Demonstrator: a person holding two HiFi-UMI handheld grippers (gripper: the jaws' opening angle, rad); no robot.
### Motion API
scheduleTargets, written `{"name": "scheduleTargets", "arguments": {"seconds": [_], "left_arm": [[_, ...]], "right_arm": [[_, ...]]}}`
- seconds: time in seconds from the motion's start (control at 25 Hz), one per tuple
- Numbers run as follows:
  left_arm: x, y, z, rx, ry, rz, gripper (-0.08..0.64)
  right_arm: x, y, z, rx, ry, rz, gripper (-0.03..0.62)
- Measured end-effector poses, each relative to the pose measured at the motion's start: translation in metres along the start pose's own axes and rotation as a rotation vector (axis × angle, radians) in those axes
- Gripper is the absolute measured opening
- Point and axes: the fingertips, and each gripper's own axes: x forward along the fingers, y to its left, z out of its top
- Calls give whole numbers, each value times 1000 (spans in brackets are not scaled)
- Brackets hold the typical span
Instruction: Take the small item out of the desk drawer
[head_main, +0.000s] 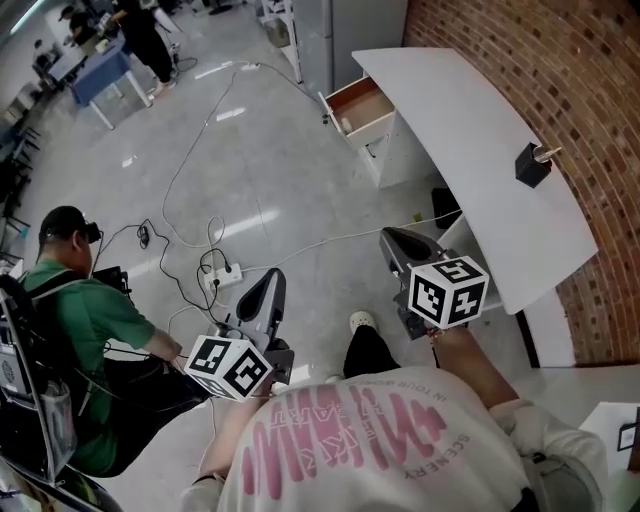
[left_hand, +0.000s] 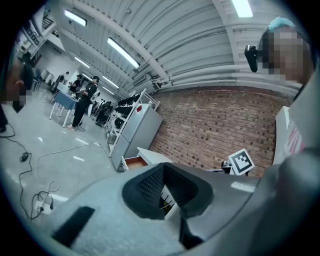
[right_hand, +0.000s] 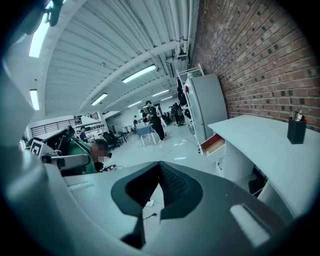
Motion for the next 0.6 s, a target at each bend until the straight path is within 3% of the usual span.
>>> {"name": "scheduleTargets", "arguments": {"seconds": [0.6], "left_arm": [[162, 23, 36, 8, -47, 33, 5]], "right_arm": [[98, -112, 79, -25, 34, 83, 12]]}}
